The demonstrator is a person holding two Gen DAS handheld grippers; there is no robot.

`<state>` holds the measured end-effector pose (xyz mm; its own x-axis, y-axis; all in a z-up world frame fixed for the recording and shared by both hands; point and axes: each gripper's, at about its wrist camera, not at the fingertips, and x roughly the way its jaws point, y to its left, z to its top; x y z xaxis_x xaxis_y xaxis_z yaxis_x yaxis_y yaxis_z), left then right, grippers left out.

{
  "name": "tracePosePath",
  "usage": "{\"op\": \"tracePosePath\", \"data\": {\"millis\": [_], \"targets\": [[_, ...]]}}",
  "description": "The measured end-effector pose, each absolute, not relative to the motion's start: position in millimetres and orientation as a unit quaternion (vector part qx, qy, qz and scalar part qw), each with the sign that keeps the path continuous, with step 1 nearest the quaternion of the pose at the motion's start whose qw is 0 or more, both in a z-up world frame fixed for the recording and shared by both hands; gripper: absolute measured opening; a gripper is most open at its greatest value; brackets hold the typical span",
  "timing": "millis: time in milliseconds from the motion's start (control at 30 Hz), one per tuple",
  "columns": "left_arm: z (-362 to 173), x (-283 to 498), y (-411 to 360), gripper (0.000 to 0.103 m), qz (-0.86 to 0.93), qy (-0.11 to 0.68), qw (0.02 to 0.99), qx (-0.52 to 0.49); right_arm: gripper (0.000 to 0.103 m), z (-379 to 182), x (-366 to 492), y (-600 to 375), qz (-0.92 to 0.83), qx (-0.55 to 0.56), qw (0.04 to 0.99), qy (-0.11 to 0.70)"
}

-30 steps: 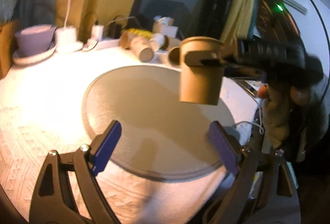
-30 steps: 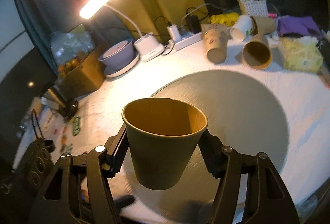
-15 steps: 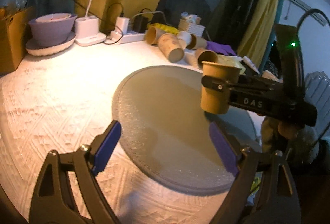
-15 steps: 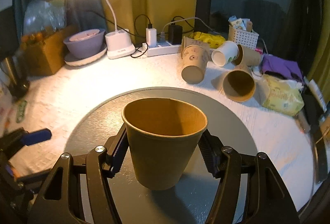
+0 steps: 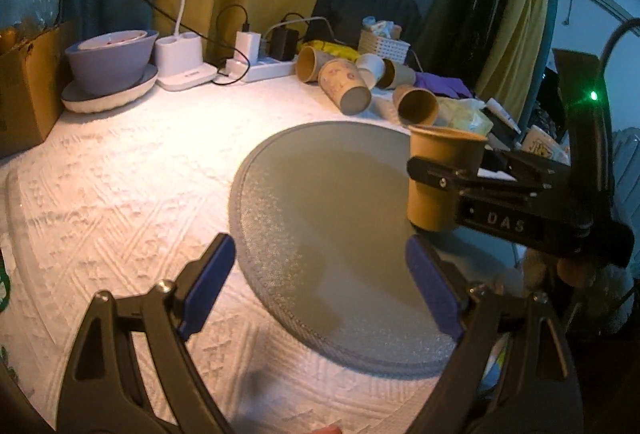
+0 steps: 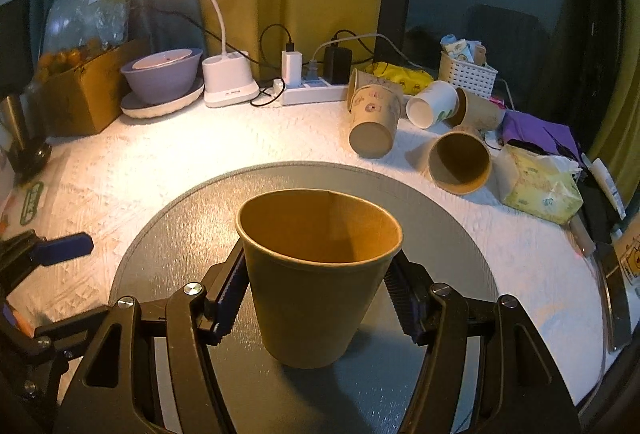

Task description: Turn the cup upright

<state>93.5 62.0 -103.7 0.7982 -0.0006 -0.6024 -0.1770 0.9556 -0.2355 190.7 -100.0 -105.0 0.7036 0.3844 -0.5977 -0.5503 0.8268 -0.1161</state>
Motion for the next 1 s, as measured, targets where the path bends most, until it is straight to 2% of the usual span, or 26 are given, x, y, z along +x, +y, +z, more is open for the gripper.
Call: {"op": "tracePosePath", "data": {"millis": [267, 600, 1000], "targets": [[-103, 88, 57, 0.088, 0.056, 0.313, 0.939, -0.134, 0.067, -109, 183, -111, 0.249, -0.140, 0.914, 0.288], [-100, 86, 47, 0.088, 0.054, 0.313, 0.940, -0.123, 0.073, -114, 174, -123, 0.247, -0.133, 0.914, 0.294], [-89, 66, 34, 0.088, 0.080, 0.303, 0.944, -0.109, 0.074, -104, 150, -137, 0.256, -0.128, 0.912, 0.295]]}}
